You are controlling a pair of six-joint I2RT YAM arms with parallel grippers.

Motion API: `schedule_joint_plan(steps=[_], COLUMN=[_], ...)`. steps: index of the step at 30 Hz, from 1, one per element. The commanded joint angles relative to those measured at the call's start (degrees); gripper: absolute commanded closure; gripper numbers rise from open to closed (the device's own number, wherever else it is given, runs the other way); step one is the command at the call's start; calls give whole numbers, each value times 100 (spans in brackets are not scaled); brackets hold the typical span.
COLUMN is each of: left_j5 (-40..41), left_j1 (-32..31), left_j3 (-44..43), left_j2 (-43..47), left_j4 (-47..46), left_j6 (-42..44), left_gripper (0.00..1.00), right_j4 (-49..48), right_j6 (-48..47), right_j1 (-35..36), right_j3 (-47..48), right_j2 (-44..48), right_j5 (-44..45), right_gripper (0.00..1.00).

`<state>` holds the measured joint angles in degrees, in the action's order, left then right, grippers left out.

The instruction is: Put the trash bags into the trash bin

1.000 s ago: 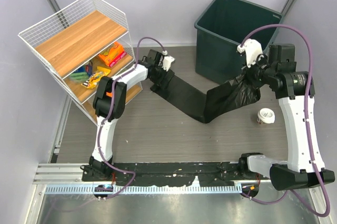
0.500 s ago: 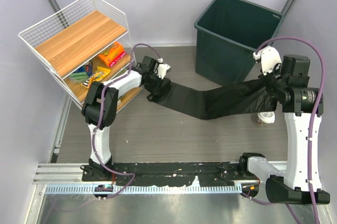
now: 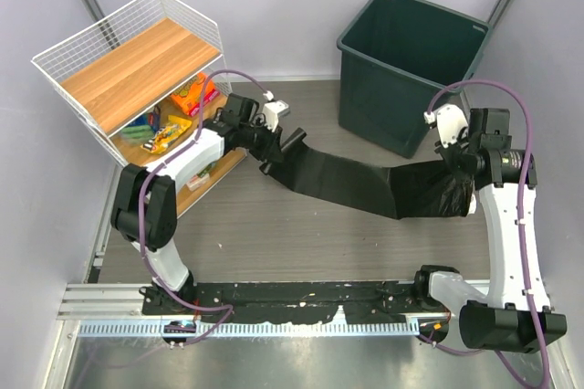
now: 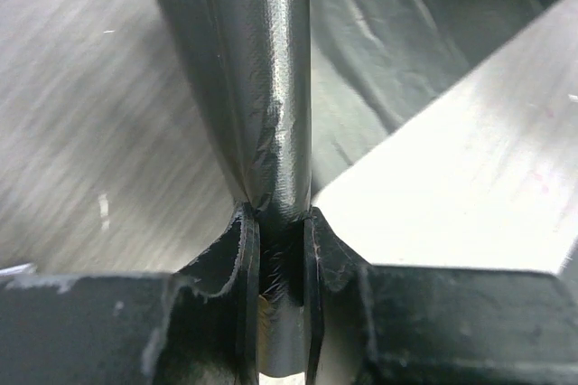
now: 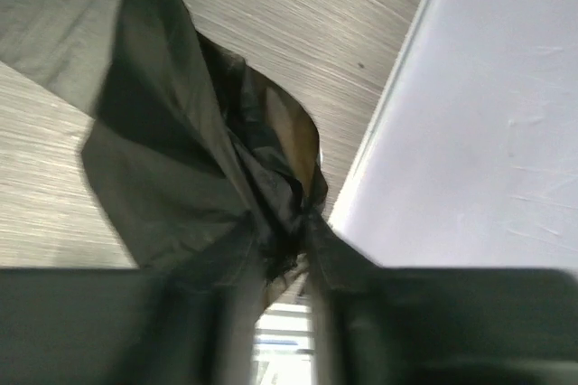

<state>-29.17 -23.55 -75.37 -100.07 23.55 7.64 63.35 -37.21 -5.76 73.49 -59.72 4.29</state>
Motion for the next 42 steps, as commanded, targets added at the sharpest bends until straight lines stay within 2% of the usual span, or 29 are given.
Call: schedule_joint_plan(steps=[1,3,7,12,17,23,29,38,42], left_j5=[-1563,-1985,-2540,-3208,-3999,-4316,-4448,-4440,-4370], left_j1=[35,35,35,26,26,8,-97,-229,-229], left_j3=[23,-47,-92,-302,-706,-944,-1225,-1278,-1269], left_j2=[304,374,629,945,1104,1157,1104,1183,1174], left_j4=[-123,-9,184,693,1519,2293,3242,3306,3130], left_j6=[-210,-184,-52,203,475,993,1678,1733,1557], left_gripper=[100,100,100,100,100,100,100,100,100], right_j4=[62,221,397,161,-1128,-2028,-2801,-3022,-2759], right_j6=[-154,-242,-357,-462,-138,-40,-93,-243,-532], right_j1=[-13,-22,48,444,1058,1936,2184,2571,2834], right_j3=[489,726,1096,1150,606,438,280,236,271], right_j2=[-153,-311,-706,-1172,-1296,-1700,-2016,-2359,-2588], right_j5=[-815,-1403,-2562,-3162,-3934,-4700,-5325,-6018,-6239], right_gripper=[59,37,29,27,27,27,24,24,25])
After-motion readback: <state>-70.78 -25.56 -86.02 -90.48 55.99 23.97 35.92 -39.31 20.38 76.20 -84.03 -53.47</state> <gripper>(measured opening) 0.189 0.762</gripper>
